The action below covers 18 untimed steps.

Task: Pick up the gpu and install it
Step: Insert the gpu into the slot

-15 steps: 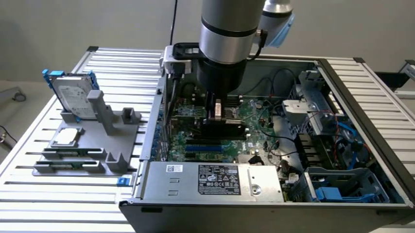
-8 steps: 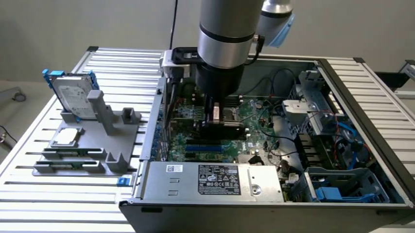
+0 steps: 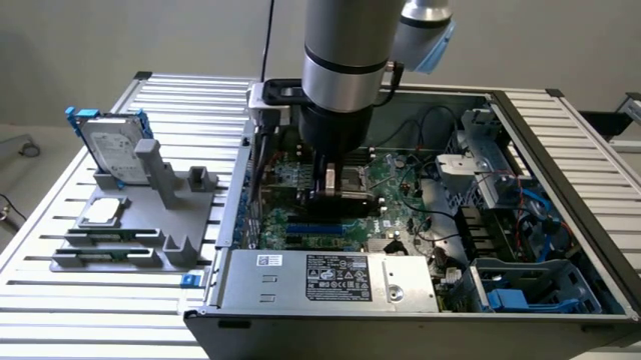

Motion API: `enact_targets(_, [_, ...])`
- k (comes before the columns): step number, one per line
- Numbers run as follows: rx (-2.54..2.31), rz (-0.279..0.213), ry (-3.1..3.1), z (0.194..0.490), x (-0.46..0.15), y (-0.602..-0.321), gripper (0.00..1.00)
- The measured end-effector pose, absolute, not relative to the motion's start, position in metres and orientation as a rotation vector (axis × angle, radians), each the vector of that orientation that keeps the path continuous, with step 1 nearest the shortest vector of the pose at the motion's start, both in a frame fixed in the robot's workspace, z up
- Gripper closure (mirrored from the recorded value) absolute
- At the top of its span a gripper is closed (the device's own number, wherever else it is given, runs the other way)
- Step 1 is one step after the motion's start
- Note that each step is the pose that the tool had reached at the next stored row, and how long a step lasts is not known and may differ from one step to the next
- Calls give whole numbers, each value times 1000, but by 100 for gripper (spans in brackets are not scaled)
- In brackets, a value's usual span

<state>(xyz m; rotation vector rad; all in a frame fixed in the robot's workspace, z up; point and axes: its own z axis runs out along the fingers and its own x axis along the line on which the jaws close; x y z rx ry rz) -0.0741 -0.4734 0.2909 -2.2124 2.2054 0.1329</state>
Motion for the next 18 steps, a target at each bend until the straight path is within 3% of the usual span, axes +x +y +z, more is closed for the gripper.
enact_targets(18, [-2183, 132, 2233, 274, -80, -473, 73])
